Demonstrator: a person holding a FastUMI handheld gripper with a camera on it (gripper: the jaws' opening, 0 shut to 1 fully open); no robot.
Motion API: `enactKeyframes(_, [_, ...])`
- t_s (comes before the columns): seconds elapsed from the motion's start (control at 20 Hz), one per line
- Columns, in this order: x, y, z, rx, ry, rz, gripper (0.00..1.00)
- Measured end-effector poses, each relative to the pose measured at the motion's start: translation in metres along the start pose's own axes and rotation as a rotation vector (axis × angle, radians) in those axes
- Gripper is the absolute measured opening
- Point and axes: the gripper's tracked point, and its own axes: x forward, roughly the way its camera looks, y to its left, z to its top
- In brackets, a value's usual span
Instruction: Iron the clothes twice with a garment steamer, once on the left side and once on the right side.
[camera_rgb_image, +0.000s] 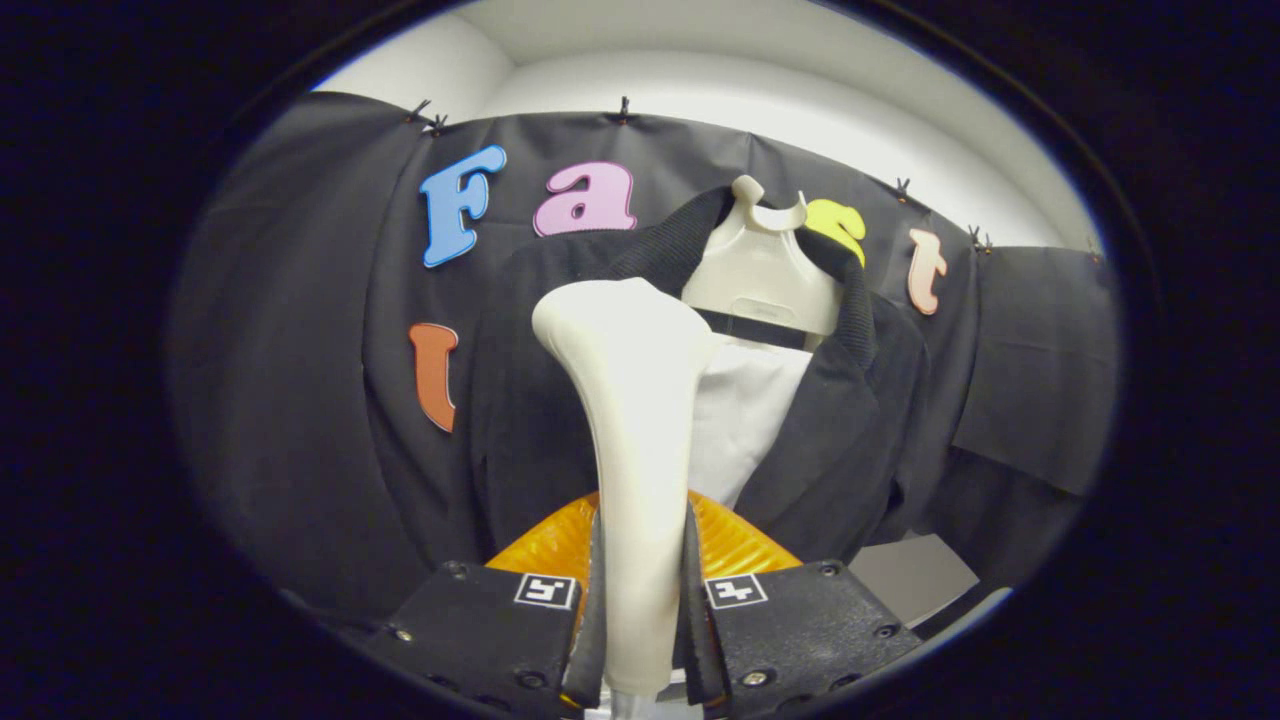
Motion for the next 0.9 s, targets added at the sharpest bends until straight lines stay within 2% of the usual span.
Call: enactKeyframes(0.9, [0.011,-0.002,-0.015,-0.081,0.145,-0.01,0.34])
